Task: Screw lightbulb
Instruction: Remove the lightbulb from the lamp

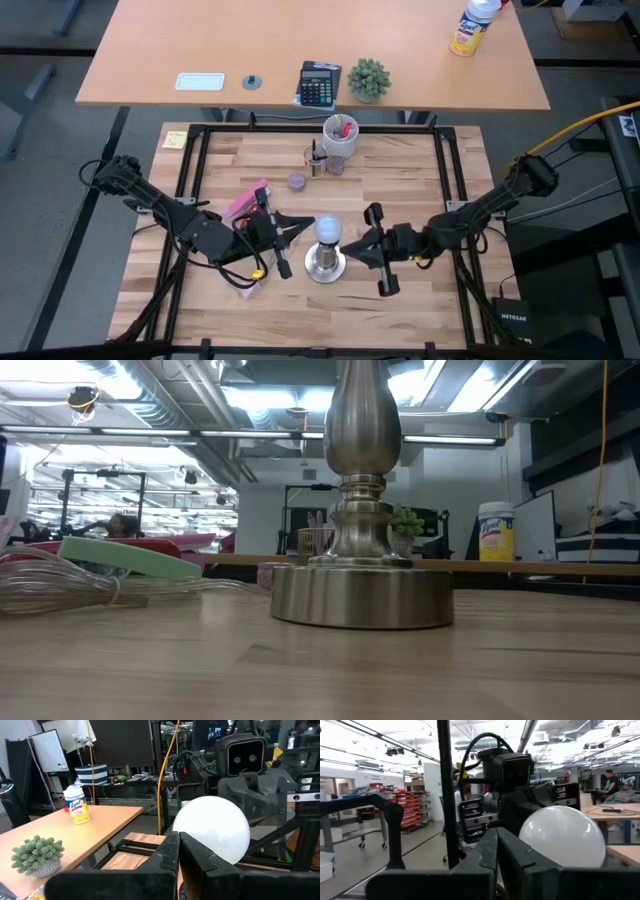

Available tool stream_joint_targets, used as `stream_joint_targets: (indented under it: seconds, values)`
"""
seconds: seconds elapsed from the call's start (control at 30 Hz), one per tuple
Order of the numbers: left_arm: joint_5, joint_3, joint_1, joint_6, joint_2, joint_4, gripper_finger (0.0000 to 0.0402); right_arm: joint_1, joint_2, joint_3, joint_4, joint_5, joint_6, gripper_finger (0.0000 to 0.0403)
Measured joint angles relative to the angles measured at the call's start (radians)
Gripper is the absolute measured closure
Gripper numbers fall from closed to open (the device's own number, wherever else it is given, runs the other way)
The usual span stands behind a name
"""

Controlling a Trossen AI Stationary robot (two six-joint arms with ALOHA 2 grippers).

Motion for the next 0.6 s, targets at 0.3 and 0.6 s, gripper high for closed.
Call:
stream_joint_targets:
  seconds: [0.3, 0.6]
  values:
    - [0.005, 0.0, -0.007, -0.004, 0.0, 0.0, 0.0399, -0.014, 0.0, 0.0, -0.017, 0.079, -0.022, 0.0389]
    - [0.022, 0.0, -0.018, -0.014, 0.0, -0.002, 0.0399, -0.045, 0.0, 0.0, -0.023, 0.076, -0.016, 0.0389]
